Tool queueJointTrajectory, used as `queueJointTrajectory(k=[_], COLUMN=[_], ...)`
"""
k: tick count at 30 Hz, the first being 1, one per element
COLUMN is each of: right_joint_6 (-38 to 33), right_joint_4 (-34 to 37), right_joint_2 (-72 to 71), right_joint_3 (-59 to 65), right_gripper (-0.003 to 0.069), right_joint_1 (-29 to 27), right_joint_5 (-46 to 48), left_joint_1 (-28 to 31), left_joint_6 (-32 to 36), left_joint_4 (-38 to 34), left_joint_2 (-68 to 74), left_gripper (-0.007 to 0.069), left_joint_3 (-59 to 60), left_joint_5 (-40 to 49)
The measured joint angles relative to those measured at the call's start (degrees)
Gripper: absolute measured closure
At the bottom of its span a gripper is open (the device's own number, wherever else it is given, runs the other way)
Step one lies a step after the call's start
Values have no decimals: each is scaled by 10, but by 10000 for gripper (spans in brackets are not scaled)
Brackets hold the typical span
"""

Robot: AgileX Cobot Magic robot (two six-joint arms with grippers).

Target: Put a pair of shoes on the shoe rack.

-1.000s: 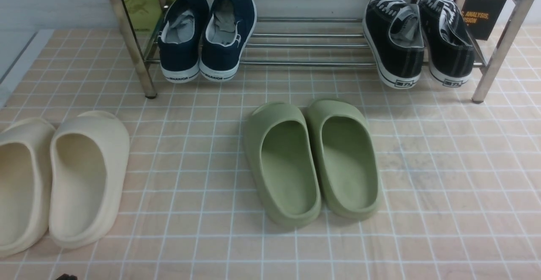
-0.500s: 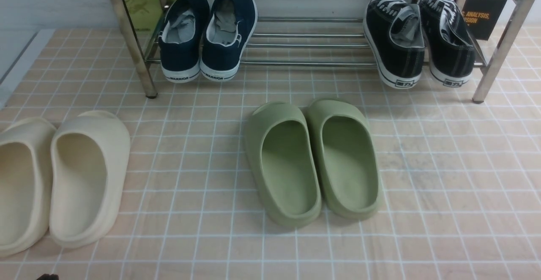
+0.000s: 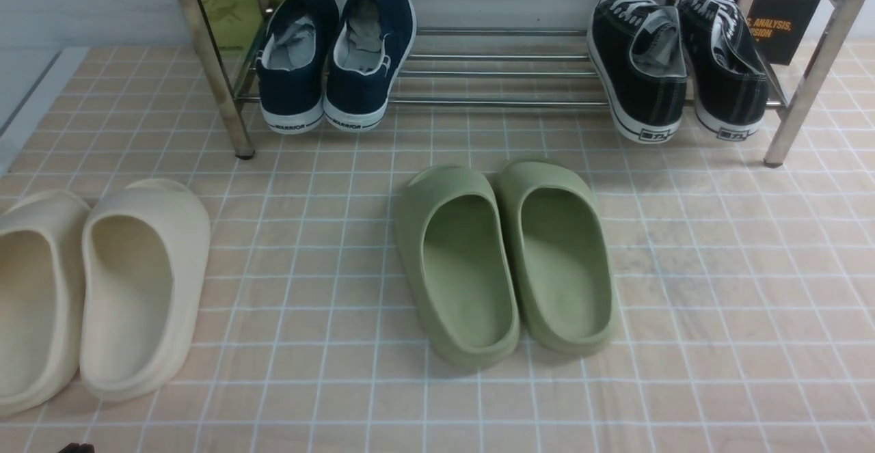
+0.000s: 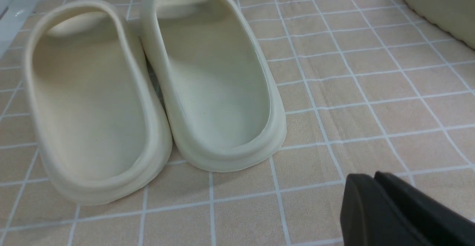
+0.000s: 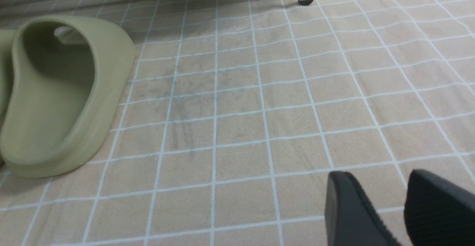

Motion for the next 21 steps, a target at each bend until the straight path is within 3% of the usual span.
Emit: queueJointTrajectory(k=[21], right_joint_6=[0], right_joint_4=[0], right_joint_2=[0], right_joint_3=[0], right_gripper=[419], right_joint_1=[0], right_joint_5=[0], left_joint_1=[0], left_joint_6=[0], left_joint_4=[1], left_joint_2=[0], left_gripper=[566], left_joint_3=[0], left_joint_5=[0])
